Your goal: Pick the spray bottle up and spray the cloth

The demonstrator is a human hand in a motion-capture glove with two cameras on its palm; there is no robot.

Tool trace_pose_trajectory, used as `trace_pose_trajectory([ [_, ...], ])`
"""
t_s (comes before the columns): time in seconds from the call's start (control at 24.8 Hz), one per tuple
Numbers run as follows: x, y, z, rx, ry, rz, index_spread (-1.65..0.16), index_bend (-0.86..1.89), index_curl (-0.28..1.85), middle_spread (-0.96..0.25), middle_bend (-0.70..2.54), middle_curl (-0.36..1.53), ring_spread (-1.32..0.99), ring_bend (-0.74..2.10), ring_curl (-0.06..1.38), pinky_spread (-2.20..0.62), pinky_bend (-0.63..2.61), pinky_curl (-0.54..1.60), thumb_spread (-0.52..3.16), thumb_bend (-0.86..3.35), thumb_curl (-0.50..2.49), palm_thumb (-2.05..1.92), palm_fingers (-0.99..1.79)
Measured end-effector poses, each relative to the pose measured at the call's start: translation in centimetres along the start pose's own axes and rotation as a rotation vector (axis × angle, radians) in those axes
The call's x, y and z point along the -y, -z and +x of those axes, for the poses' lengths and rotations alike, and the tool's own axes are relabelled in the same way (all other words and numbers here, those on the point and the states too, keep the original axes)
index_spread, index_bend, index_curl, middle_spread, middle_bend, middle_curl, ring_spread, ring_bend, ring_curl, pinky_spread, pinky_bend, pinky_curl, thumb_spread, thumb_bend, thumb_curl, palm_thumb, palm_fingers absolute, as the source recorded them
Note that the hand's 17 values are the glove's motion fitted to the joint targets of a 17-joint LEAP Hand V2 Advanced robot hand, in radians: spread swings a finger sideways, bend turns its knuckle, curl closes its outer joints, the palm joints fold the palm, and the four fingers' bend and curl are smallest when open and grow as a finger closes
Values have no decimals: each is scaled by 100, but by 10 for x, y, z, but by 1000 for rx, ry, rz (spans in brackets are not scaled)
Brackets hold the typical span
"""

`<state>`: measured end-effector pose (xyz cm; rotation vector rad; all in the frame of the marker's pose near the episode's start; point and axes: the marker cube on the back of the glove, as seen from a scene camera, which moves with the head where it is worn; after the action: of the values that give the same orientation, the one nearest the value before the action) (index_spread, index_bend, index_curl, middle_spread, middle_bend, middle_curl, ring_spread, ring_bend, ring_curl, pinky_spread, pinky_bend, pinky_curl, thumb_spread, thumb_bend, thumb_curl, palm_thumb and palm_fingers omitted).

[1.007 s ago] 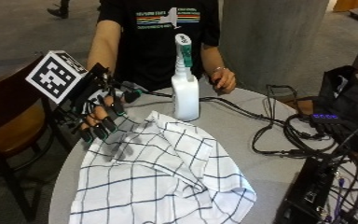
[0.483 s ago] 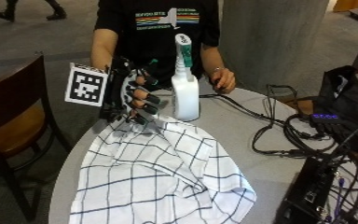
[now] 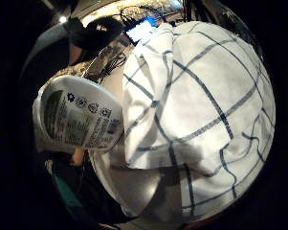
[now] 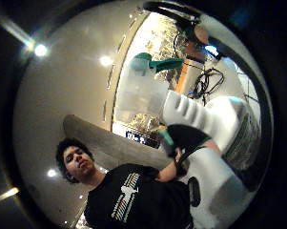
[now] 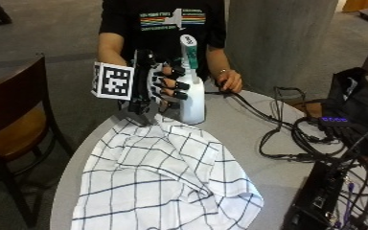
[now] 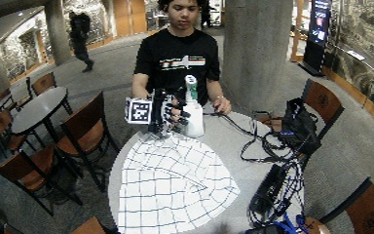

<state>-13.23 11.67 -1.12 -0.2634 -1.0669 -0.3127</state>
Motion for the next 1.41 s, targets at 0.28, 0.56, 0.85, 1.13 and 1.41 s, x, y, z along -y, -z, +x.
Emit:
trace_pose_trajectory([
  [0.28,1,8,-6,39,21,158,-26,20,25,-6,26,38,-12,48,34,-9,58,38,85,14,42,95,129],
  [0.56,3,9,-7,39,65,206,-21,18,32,-9,34,44,-14,60,43,-20,69,46,65,11,50,104,137],
  [0.85,-6,7,-8,67,75,170,-19,26,38,-10,41,48,-15,55,43,-26,61,45,51,6,56,105,128],
  [1.13,-11,3,-9,80,50,111,-20,33,44,-8,34,46,-12,34,39,-1,37,39,76,-5,51,91,87],
  [1.41,-18,-4,-11,61,13,17,-35,4,35,-5,17,40,-3,29,38,19,50,42,86,-6,45,78,32],
])
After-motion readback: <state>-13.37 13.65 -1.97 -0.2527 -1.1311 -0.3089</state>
